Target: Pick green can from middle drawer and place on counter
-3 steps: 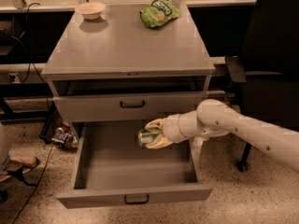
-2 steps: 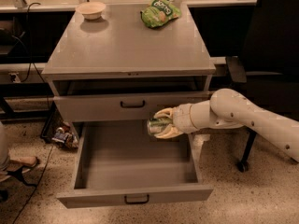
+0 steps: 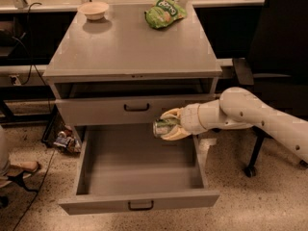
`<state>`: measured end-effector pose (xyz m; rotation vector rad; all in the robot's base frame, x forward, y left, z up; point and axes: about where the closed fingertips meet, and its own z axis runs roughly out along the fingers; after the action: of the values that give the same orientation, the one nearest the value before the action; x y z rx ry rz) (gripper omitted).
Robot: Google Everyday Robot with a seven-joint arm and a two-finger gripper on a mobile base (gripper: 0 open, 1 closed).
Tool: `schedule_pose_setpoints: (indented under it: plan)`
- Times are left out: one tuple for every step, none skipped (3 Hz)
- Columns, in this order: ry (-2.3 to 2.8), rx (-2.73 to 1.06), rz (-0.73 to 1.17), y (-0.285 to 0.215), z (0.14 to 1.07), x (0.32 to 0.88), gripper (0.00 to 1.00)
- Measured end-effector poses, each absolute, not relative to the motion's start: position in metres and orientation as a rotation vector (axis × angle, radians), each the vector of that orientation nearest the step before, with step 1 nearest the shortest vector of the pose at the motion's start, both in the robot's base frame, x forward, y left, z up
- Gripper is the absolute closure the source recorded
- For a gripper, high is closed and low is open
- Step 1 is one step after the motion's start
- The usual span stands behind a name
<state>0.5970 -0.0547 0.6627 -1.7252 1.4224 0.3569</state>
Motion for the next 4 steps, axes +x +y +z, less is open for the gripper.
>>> schedule_pose_setpoints:
  plan:
    - [1.456,-1.634,0.346,-0.095,0.711,0.61,1.0]
    - [1.47,-1.591,0.316,-0.117,0.742,0.618,1.0]
    - [1.468,-1.549,0.228,-0.138,0.783,0.619,1.0]
    - [1.468,-1.549,0.228,-0.138,0.783,0.619,1.0]
